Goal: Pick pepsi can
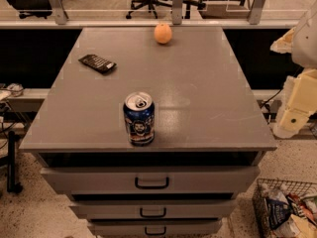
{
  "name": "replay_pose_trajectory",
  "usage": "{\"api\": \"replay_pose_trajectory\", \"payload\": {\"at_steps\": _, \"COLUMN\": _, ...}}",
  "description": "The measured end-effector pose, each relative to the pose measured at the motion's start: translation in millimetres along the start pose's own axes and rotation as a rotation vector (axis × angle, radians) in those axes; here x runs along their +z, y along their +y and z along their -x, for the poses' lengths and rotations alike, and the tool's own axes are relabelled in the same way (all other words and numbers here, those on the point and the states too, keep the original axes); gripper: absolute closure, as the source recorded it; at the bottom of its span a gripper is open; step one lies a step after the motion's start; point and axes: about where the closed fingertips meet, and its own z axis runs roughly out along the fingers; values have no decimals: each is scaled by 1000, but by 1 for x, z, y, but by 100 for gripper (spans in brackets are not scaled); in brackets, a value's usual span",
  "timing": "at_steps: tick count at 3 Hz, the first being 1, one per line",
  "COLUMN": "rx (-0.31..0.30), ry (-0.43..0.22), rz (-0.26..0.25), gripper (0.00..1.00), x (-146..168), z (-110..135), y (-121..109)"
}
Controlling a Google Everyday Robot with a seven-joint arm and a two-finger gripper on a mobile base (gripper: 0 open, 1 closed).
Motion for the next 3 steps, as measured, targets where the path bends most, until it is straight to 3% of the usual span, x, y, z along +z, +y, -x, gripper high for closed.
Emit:
{"api": "replay_pose_trajectory", "payload": {"at_steps": 1, "rx": 0, "ry": 0, "rz": 0, "gripper": 0, "x": 0, "z": 0, "y": 0}}
{"api": "replay_pose_trajectory", "payload": {"at_steps": 2, "rx": 19, "ry": -86, "rz": 34, "gripper": 0, "x": 16, "z": 5, "y": -1}}
{"api": "replay_pose_trajectory", "payload": {"at_steps": 3, "rx": 44, "ry": -262, "rz": 115, "gripper": 0, "x": 63, "z": 27, "y": 3}}
